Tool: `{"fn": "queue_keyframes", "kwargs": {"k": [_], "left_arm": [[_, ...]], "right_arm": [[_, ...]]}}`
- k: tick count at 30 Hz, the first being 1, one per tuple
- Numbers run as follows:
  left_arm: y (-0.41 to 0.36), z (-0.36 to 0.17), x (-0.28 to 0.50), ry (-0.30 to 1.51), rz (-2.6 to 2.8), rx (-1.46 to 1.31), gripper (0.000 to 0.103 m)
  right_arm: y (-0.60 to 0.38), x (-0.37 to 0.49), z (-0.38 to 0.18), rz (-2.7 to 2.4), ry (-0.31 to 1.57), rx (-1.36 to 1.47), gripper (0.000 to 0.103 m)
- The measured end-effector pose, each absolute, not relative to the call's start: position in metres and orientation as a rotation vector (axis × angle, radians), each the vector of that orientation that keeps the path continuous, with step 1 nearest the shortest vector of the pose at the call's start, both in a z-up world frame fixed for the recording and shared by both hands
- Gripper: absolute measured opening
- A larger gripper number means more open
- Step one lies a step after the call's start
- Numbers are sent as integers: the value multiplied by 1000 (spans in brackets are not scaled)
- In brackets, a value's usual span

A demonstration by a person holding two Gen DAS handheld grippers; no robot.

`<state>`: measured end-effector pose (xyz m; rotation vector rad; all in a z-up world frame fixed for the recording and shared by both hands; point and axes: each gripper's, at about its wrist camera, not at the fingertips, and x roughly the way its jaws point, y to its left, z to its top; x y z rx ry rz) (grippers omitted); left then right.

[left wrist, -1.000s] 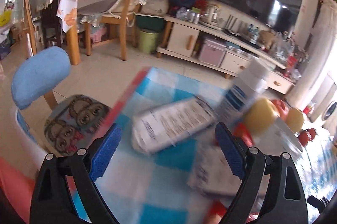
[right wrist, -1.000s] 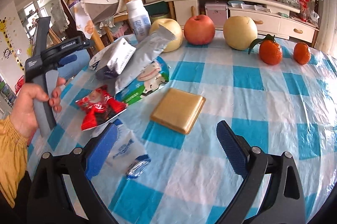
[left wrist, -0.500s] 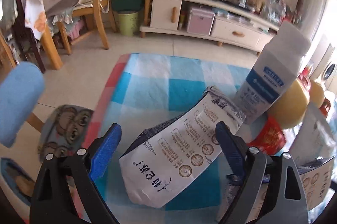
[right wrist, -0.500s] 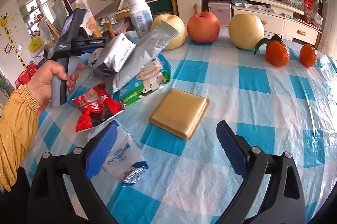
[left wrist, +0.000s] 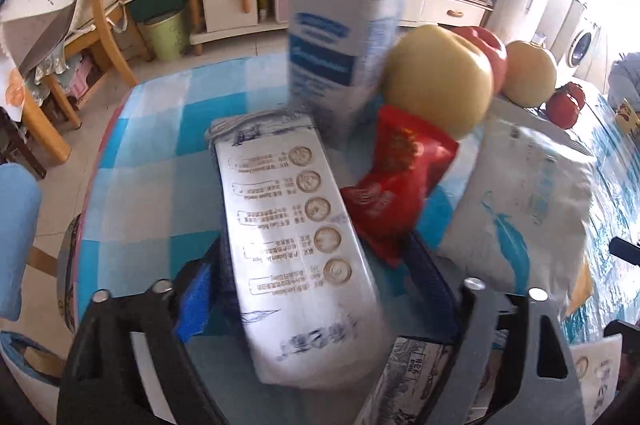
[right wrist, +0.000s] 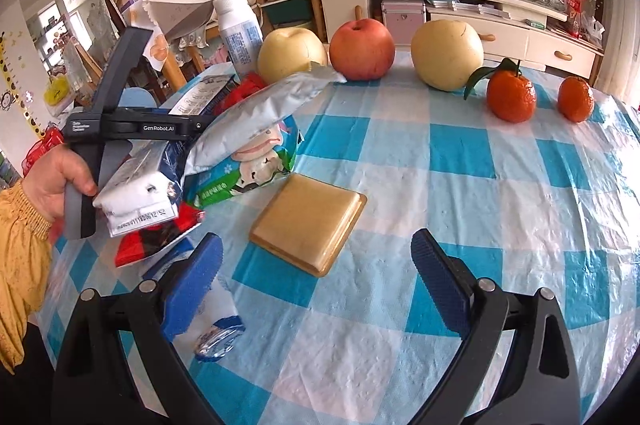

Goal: Collect trash
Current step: 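Grasp the white milk carton with the left tool while the right tool approaches the gold square package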

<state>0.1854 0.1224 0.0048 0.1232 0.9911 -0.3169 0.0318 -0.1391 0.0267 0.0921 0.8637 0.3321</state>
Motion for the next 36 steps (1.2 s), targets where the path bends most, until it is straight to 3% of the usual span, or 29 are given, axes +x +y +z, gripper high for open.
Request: {"fn": "queue_keyframes", "kwargs": {"k": [9,16,18,20,22,36], "left_arm": [[120,11,173,961,-261,125,68],[118,15,153,953,-244,70,66],[118,16,148,950,-208,68,65],[125,15,138,953,-193,21,65],[127,15,128,953,-191,-14,65],[115,19,61,929,-220,-116,64]], "right_arm": [[-132,54,15,352,900,135,96],[-109,63,14,341,921,5,95],[-107,63,14,335,920,-14,89],[-111,63,15,322,911,-40,72],[-116,64,15,323,912,-34,67],[-151,49,18,292,932,-78,63]]}}
